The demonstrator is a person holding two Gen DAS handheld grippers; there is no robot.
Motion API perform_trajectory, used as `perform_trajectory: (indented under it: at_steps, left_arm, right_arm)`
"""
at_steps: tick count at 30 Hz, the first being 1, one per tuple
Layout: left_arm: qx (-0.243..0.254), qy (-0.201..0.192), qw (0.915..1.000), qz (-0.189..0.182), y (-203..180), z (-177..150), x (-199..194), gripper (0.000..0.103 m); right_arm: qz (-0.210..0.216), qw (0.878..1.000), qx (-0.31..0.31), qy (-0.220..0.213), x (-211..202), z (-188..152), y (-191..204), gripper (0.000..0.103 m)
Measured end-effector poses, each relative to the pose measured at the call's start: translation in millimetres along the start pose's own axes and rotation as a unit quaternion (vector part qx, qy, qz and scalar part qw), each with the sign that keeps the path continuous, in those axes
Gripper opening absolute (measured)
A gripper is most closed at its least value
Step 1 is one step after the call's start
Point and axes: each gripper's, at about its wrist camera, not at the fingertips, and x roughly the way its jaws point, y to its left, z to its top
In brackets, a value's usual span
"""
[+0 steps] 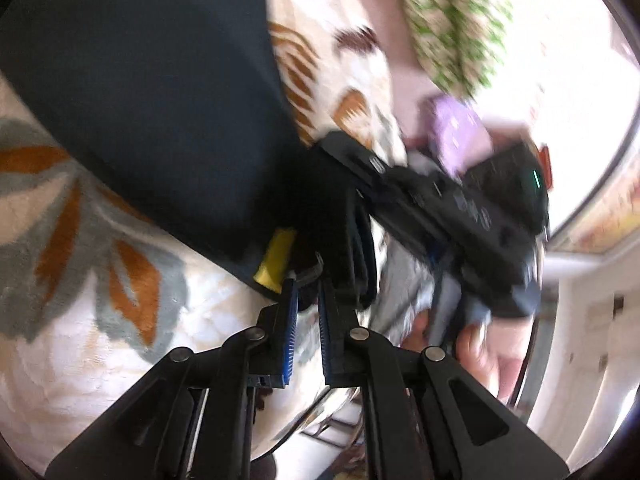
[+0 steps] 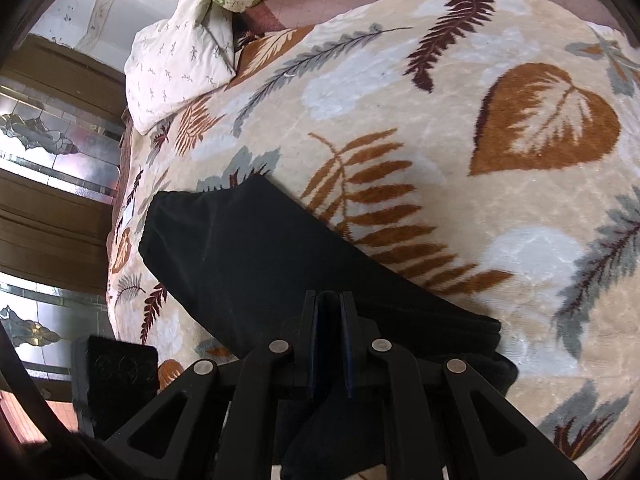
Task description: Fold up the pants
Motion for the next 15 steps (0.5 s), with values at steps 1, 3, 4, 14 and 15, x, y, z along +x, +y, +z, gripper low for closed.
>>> perform_trajectory:
  at_steps: [1, 3, 4, 14, 15]
  left_arm:
    - [0.029, 0.003, 0.9996, 0.003, -3, -7, -1, 0.006]
    - [0.067, -0.011, 0.9974, 0.026, -8, -15, -3, 0.007]
    - [0.077, -0.012, 0.9966, 0.027, -9, -17, -2, 0.009]
    - [0.187, -0.045, 0.9794, 0.061, -38, -16, 23, 0.020]
    - [0.195, -0.049, 0.9772, 0.067, -40, -16, 25, 0.024]
  right_arm:
    - [-0.003, 1.000, -0.004, 0.003, 0, 0, 2, 0.010]
    - [-0.005, 1.000, -0.008, 0.006, 1, 1, 3, 0.010]
    - [-0.007, 1.000, -0.008, 0.007, 1, 2, 2, 0.010]
    - [-0.004, 1.000, -0.010, 0.012, 3, 2, 2, 0.010]
    - [-0.005, 1.000, -0.011, 0.014, 3, 2, 2, 0.010]
